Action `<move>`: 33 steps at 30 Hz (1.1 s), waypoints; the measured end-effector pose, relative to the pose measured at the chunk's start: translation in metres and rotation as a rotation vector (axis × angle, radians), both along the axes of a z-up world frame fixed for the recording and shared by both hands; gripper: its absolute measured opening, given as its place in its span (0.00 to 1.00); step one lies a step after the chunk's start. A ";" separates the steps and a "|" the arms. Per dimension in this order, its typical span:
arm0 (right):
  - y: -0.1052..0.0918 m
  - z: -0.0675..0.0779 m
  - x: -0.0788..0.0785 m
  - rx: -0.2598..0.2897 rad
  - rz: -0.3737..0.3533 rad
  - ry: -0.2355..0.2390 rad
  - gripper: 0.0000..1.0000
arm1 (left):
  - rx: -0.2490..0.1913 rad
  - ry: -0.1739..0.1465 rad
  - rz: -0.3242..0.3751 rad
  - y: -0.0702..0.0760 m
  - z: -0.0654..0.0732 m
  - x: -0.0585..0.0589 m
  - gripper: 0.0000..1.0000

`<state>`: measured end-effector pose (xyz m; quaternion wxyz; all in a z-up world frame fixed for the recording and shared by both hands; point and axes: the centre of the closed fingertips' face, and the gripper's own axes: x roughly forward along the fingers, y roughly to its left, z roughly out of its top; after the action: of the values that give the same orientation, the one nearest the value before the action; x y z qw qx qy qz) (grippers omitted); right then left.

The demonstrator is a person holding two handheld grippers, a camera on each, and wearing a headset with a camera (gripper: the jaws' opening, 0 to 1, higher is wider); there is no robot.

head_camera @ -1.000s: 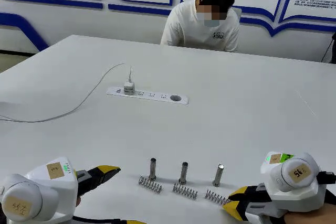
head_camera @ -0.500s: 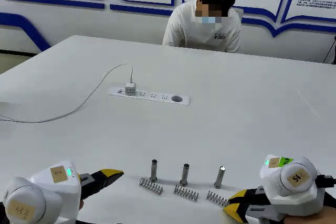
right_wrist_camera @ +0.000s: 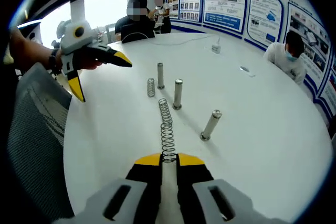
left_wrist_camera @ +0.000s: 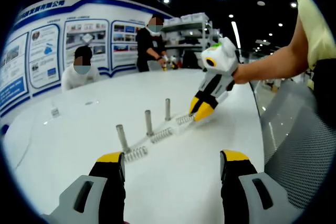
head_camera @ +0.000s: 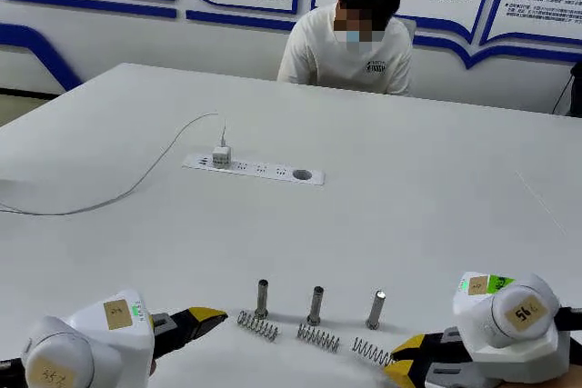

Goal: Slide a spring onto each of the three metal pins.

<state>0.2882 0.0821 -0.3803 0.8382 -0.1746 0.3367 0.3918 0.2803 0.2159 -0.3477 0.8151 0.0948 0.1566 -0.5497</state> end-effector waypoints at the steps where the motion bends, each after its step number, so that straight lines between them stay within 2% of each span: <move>1: 0.002 0.002 -0.001 -0.001 0.008 -0.002 0.11 | 0.000 -0.001 -0.004 -0.001 0.000 0.000 0.75; 9: 0.030 0.016 -0.008 0.020 0.093 0.004 0.11 | -0.001 -0.006 -0.045 -0.012 0.001 -0.003 0.67; 13: 0.040 0.019 -0.010 0.019 0.131 0.008 0.11 | 0.005 -0.014 -0.067 -0.018 0.002 -0.004 0.64; 16: 0.048 0.022 -0.015 0.016 0.167 0.011 0.11 | -0.002 -0.014 -0.084 -0.021 0.003 -0.006 0.60; 21: 0.061 0.029 -0.022 0.008 0.227 0.010 0.11 | 0.013 -0.025 -0.112 -0.028 -0.001 -0.008 0.54; 33: 0.076 0.032 -0.036 -0.016 0.326 0.020 0.11 | 0.030 -0.077 -0.198 -0.043 0.001 -0.021 0.39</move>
<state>0.2526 0.1580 -0.3488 0.7586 -0.2298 0.3155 0.5217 0.2589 0.1730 -0.3471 0.7608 0.1431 0.1236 -0.6209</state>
